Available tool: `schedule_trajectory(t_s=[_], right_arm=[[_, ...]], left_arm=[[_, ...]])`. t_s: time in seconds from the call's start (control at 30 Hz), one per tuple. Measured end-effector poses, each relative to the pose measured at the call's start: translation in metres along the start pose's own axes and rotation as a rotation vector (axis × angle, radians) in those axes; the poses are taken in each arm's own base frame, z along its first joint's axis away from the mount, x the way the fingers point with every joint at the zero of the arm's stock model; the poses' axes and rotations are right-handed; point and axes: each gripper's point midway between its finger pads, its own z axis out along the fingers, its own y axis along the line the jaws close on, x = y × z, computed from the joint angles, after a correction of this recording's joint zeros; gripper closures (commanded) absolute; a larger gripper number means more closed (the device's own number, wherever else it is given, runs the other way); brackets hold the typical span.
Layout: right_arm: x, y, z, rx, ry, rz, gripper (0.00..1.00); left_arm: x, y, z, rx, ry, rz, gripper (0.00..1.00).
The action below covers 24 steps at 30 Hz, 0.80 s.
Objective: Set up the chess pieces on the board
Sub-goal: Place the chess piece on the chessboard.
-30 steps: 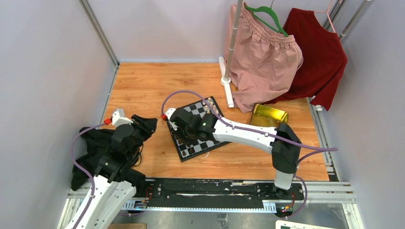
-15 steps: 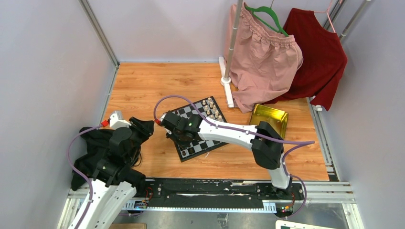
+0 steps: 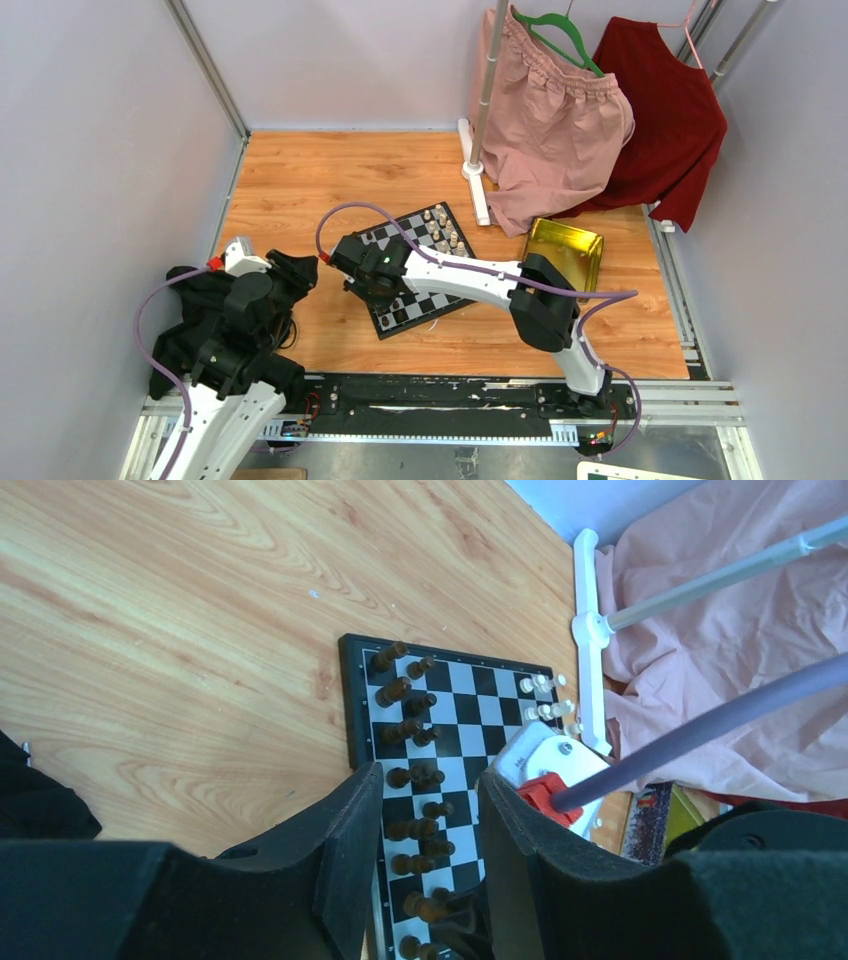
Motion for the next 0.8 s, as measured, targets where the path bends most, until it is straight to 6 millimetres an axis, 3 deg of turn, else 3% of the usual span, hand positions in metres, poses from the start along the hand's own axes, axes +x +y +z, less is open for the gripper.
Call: schedule_trajectory(t_s=[0.8], right_arm=[[0.011,-0.002,0.015,0.01,0.058,-0.002,1.0]], left_arm=[[-0.001,0.002,-0.005,0.002,-0.001,0.013,0.55]])
